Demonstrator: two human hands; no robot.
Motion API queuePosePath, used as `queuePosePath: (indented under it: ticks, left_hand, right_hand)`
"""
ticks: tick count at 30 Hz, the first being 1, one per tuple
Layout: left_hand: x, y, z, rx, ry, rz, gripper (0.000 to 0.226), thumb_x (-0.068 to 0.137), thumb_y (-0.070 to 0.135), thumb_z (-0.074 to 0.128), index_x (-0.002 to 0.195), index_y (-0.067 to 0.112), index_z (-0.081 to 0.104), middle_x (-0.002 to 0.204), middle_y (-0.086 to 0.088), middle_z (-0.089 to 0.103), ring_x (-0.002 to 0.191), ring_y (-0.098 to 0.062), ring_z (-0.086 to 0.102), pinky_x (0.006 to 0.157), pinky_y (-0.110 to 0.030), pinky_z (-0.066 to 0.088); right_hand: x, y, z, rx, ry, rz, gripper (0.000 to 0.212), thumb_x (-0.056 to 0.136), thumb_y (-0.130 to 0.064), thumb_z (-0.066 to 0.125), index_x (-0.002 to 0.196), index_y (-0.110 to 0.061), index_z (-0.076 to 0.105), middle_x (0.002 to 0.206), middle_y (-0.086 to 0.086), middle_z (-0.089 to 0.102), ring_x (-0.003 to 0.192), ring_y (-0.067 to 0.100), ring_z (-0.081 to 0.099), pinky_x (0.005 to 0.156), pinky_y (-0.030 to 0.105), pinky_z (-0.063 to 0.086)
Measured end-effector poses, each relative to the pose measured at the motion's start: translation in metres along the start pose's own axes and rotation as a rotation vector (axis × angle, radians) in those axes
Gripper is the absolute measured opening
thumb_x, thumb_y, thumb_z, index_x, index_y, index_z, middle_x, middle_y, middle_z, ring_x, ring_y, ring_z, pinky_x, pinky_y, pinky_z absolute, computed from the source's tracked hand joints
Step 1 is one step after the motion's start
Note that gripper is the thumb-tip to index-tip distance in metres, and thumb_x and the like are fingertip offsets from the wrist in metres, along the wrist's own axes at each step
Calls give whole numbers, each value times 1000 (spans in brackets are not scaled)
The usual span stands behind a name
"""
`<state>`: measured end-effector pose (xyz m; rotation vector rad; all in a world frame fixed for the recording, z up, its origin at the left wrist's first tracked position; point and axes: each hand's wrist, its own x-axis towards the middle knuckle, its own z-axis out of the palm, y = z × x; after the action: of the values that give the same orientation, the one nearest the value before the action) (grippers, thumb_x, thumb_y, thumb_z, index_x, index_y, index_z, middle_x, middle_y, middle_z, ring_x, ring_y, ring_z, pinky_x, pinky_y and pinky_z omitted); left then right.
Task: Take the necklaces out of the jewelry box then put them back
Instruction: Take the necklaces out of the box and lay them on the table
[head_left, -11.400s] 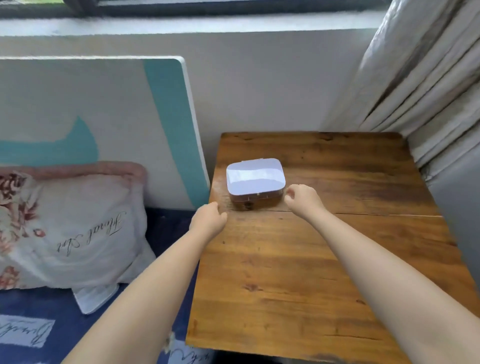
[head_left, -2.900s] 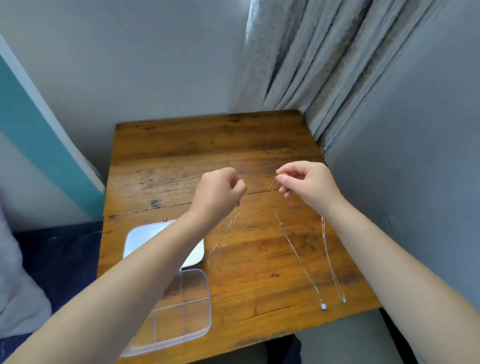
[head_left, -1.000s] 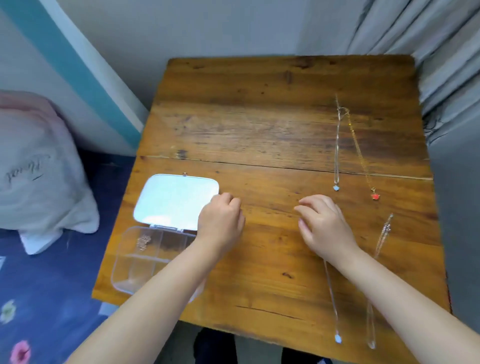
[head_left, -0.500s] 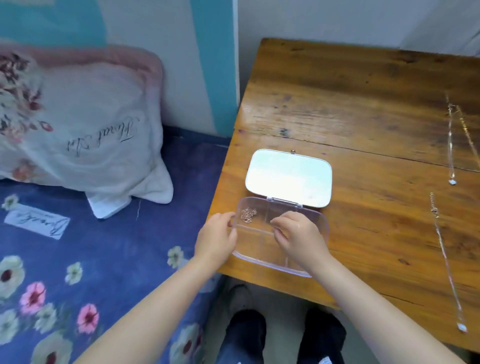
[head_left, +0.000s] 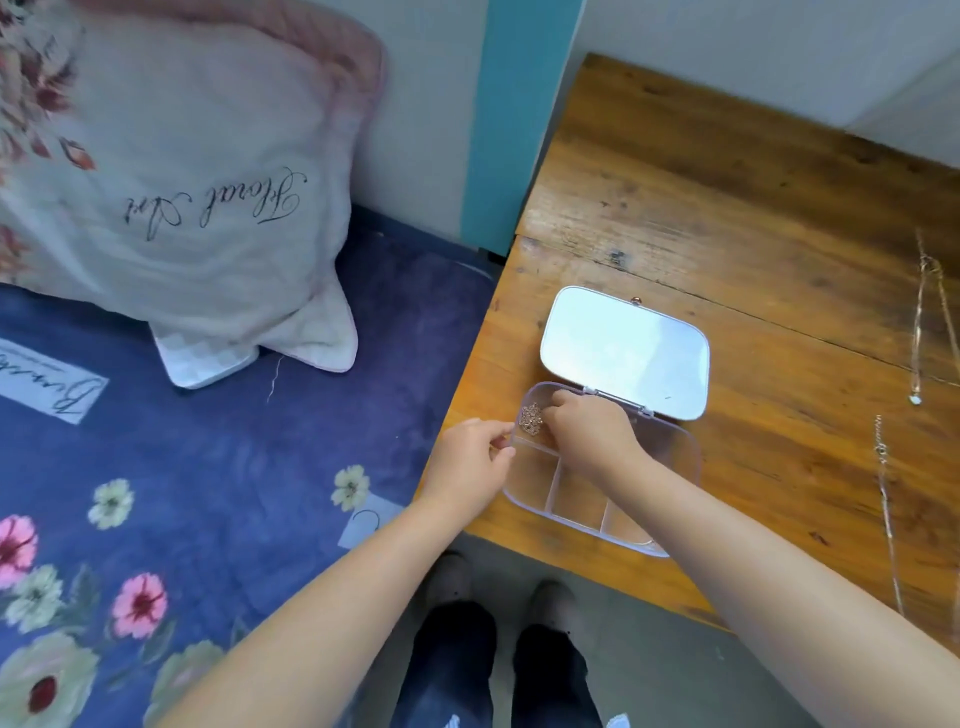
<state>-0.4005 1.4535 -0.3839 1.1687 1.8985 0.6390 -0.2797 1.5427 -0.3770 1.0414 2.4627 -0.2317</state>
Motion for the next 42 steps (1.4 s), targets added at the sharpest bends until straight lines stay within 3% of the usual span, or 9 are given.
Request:
queuePosePath:
  ticks: [7, 11, 16, 19, 23, 27, 33, 38, 42]
  left_hand:
    - [-1, -1, -2, 86, -26, 5, 35, 88, 14, 56, 123, 15, 57, 112, -6, 64, 97, -18, 59, 77, -21, 42]
    - [-6, 11, 3, 313, 94, 238, 48, 81, 10, 64, 127, 8, 51, 121, -10, 57, 113, -29, 51, 88, -35, 47]
    - [5, 63, 37, 304, -248, 460, 51, 86, 27, 60, 133, 14, 44, 137, -2, 49, 131, -20, 39, 110, -32, 31]
    - [5, 93, 59, 345, -429, 452, 19, 93, 26, 46, 102, 17, 60, 104, -2, 68, 103, -20, 58, 95, -33, 40]
    - [3, 110, 71, 245, -426, 406, 20, 95, 20, 44, 75, 23, 47, 63, 12, 52, 67, -15, 53, 60, -27, 38]
    - [3, 143, 94, 177, -496, 401, 28, 95, 18, 45, 69, 26, 49, 62, 10, 54, 62, -6, 51, 61, -23, 39]
    - [11, 186, 155, 283, -544, 285, 25, 92, 20, 52, 68, 16, 57, 55, 8, 55, 51, -9, 46, 50, -20, 36]
    - [16, 231, 221, 115, -684, 82, 26, 94, 16, 48, 70, 15, 57, 59, -1, 48, 53, -15, 44, 50, -19, 40]
    - [28, 283, 292, 381, -598, 334, 19, 94, 18, 46, 86, 12, 62, 67, -1, 51, 65, -21, 45, 55, -27, 36]
  right_hand:
    - [-31, 19, -5, 623, 266, 142, 14, 82, -9, 52, 77, -1, 62, 79, 15, 63, 73, 27, 55, 59, 29, 39]
    - [-71, 37, -28, 1004, 300, 299, 17, 84, -6, 53, 71, -15, 61, 65, -2, 58, 60, 12, 50, 54, 16, 37]
    - [-128, 61, -56, 1414, 271, 252, 28, 87, 2, 50, 71, -18, 61, 61, -9, 64, 53, 1, 57, 54, 15, 49]
    - [-162, 83, -64, 1521, 363, 307, 31, 87, 6, 47, 70, -15, 62, 60, -7, 66, 54, 3, 60, 53, 15, 51]
    - [-205, 130, -53, 1755, 682, 593, 30, 90, 4, 41, 70, -11, 57, 67, 7, 60, 48, 4, 59, 49, 17, 52]
    - [-237, 167, -16, 1809, 768, 798, 27, 91, -1, 44, 69, -12, 57, 68, 6, 60, 49, 8, 58, 49, 18, 50]
    - [-278, 218, 46, 1850, 829, 977, 22, 91, -5, 47, 75, -13, 59, 69, 6, 61, 57, 13, 57, 49, 15, 53]
    - [-311, 261, 100, 1809, 798, 1117, 21, 90, -10, 49, 73, -18, 59, 70, 4, 61, 61, 14, 57, 55, 22, 50]
    - [-334, 279, 145, 1726, 689, 1199, 17, 88, -11, 52, 75, -14, 63, 67, 0, 62, 59, 10, 58, 53, 20, 49]
